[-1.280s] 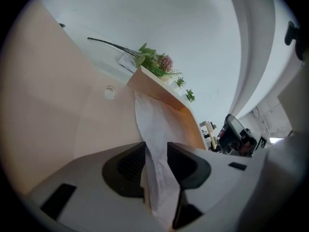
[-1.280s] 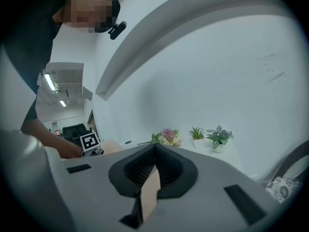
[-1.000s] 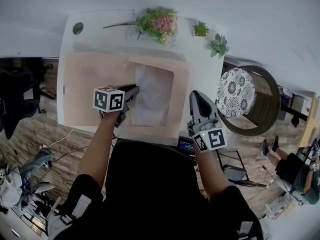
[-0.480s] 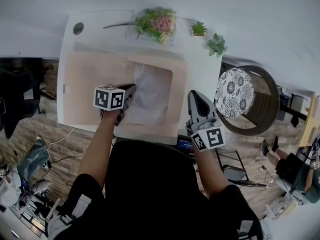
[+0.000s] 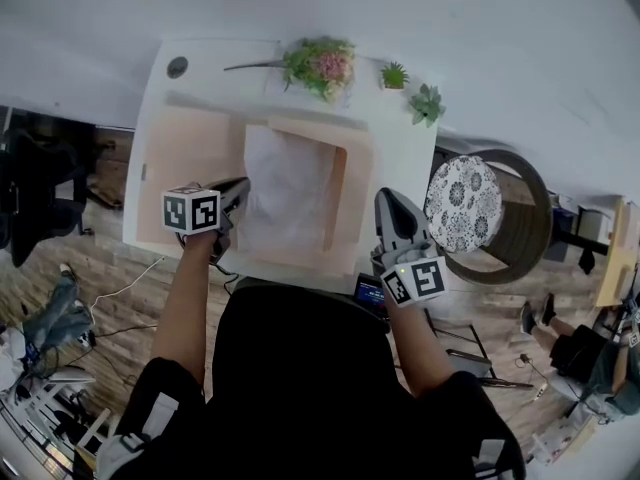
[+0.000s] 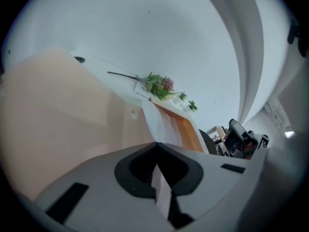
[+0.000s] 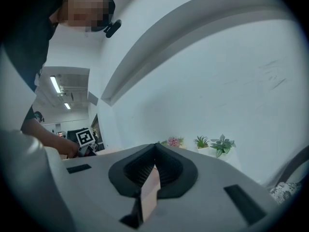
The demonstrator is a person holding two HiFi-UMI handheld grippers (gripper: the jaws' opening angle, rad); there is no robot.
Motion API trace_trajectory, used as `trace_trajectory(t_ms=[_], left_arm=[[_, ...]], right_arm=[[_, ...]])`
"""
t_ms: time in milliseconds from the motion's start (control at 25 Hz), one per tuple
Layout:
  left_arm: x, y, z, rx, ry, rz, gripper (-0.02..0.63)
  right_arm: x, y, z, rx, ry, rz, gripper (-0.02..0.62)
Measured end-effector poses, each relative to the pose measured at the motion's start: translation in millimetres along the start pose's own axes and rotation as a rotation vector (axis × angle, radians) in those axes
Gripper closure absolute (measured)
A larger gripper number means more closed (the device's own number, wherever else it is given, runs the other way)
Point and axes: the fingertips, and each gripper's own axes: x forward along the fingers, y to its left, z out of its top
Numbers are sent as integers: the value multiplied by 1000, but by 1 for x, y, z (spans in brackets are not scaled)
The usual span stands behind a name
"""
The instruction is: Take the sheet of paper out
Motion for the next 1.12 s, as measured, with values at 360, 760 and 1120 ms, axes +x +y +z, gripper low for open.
trace_trajectory(t_ms=[360,760,1120], left_arm=[[-88,-16,23,171,-136,134,605],[-179,-89,31,380,-393,212,606],[-230,-142,3,476,-613,194,606]], right_arm=[[-30,35,20,-42,-68,54,584],[-99,67,53,-90,-179,68,585],[-144,80,58,-113,-204,53,584]])
